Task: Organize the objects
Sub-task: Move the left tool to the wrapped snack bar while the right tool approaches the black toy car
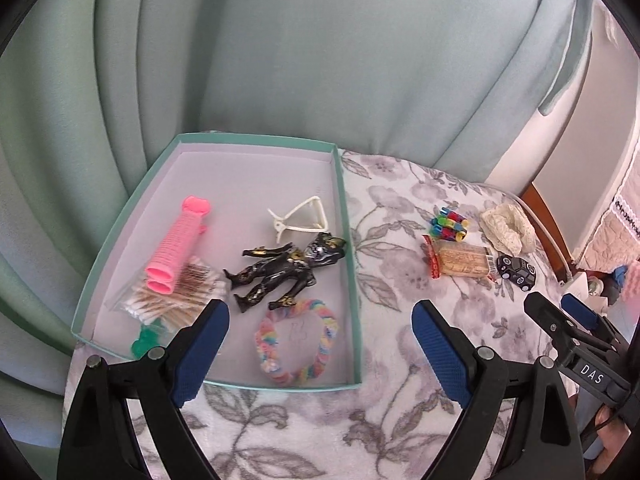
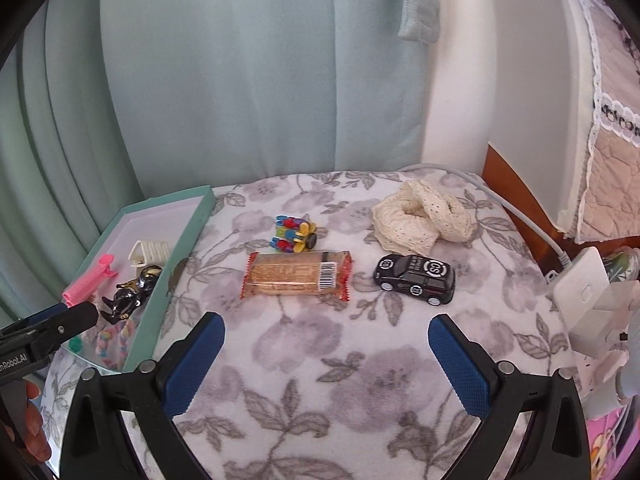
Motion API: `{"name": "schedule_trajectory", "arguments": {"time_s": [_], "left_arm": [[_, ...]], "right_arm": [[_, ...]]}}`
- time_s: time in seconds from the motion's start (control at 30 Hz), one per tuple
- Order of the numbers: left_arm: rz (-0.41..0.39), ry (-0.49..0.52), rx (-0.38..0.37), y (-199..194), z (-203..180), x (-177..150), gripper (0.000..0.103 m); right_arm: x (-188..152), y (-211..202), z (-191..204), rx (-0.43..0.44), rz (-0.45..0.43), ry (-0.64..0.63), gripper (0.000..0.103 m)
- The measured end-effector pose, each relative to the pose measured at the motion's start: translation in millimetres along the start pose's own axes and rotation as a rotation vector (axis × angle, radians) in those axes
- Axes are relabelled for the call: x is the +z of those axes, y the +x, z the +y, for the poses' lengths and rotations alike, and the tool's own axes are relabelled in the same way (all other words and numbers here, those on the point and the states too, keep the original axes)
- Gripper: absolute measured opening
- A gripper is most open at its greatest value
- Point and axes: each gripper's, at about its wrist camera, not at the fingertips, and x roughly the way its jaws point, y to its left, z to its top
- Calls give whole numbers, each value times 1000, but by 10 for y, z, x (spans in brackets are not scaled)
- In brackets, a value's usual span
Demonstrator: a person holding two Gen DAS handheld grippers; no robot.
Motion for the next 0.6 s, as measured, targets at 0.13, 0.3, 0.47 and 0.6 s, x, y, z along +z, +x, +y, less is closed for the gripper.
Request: {"name": "schedule_trajectory", "arguments": {"time_s": [0.13,0.3,0.47,0.6], "left_arm": [[12,51,-24,104,-257,25,93],[29,105,-51,230,-550,43,93],[58,159,-74,387,-796,69,93],[84,201,-87,529,-953,101,93]], "right_arm": [[1,49,-212,-10,20,34,103],[-21,141,-420,-29,46,67,103],[-27,235,-581,-43,61,78,103],[-5,326,-675,-55,72,73,103]]}}
